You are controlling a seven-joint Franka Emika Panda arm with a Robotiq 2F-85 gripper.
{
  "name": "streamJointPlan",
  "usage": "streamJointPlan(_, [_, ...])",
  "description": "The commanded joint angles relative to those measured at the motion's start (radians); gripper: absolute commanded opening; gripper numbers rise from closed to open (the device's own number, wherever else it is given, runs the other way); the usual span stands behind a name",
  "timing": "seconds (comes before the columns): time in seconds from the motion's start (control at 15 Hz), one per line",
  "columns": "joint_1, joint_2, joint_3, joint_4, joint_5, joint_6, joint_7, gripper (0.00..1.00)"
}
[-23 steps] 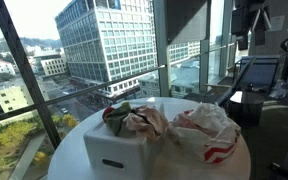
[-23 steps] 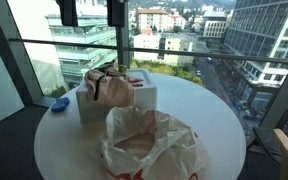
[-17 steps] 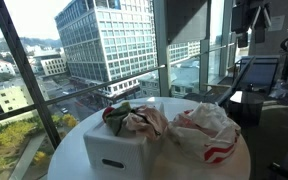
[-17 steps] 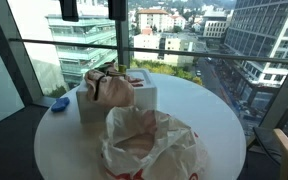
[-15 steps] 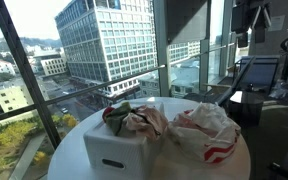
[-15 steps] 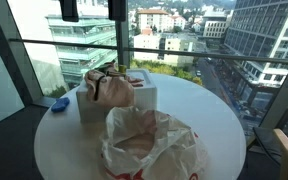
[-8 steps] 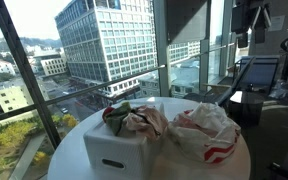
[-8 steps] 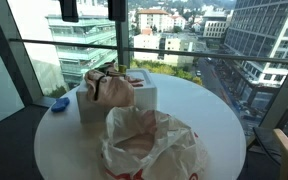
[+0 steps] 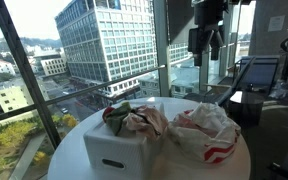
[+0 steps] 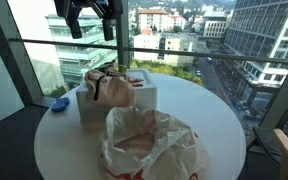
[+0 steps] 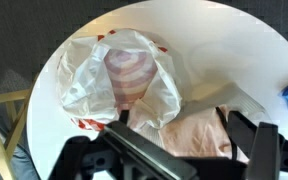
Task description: Remove everything from the top of the box and put them in the plastic
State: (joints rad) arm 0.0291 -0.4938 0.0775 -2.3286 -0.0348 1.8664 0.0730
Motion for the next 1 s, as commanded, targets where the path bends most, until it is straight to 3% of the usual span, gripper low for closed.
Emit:
streamJointPlan(0.0, [0.006, 0.159, 0.076, 0.085, -0.029, 0.147, 0.139, 1.00])
streamJointPlan(0.47, [0.084, 0.372, 0.182, 0.159, -0.093, 0.440, 0.263, 1.00])
streamJointPlan(0.93, [0.151, 0.632, 0.169, 0.264, -0.178, 0.630, 0.271, 1.00])
